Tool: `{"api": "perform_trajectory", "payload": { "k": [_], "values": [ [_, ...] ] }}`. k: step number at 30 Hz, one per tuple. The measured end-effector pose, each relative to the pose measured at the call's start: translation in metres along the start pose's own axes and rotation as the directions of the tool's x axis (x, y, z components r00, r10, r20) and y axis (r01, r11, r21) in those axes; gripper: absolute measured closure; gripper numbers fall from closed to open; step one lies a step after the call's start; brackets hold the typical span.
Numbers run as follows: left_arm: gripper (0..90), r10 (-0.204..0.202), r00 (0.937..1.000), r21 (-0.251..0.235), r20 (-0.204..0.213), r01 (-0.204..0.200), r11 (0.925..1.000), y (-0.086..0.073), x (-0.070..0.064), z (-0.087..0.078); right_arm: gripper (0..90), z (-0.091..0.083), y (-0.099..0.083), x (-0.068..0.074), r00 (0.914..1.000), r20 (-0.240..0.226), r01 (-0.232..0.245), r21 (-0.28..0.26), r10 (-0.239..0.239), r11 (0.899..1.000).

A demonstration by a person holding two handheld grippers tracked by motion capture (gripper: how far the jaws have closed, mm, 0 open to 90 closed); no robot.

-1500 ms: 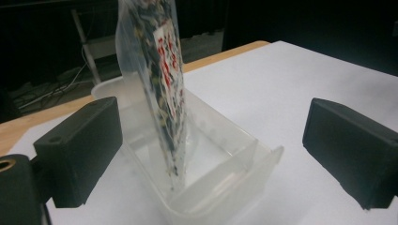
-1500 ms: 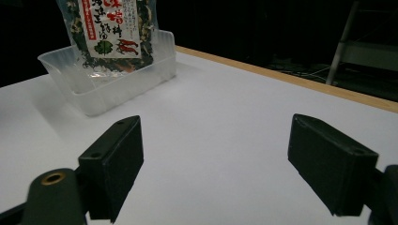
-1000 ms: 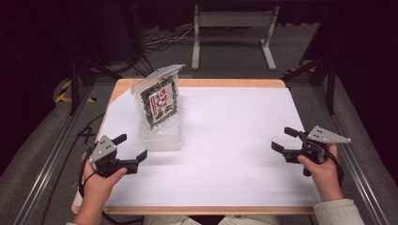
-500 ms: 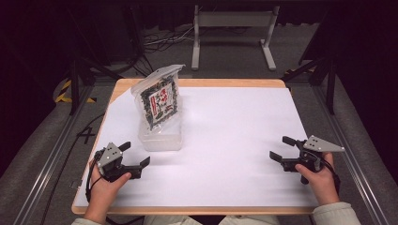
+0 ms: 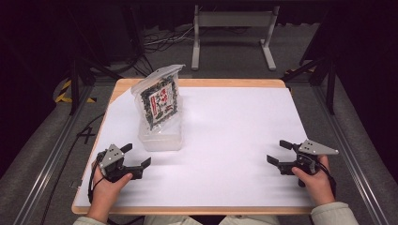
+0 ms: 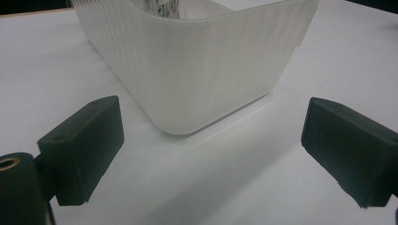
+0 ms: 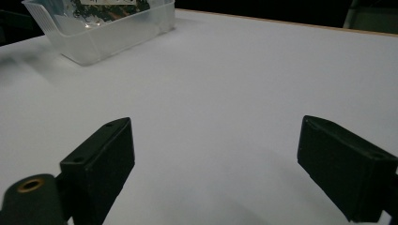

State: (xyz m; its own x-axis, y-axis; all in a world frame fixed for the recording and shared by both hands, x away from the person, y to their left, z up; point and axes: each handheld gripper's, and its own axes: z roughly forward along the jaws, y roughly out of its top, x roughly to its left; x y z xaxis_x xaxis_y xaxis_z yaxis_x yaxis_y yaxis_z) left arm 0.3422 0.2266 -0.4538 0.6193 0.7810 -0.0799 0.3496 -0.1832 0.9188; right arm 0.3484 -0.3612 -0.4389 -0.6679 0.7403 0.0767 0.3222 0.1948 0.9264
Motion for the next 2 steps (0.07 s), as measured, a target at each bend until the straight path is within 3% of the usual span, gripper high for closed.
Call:
{"api": "perform_trajectory", "payload": {
  "k": [2],
  "values": [
    [7.3,-0.003,1.0000,-0.005,-0.002,0.003,1.0000,0.0010,-0.0004,-0.0010,12.1,-0.0006,0.0003,-0.0005,1.0000,0.002,0.003,-0.004,-0.003,1.000]
  ]
}}
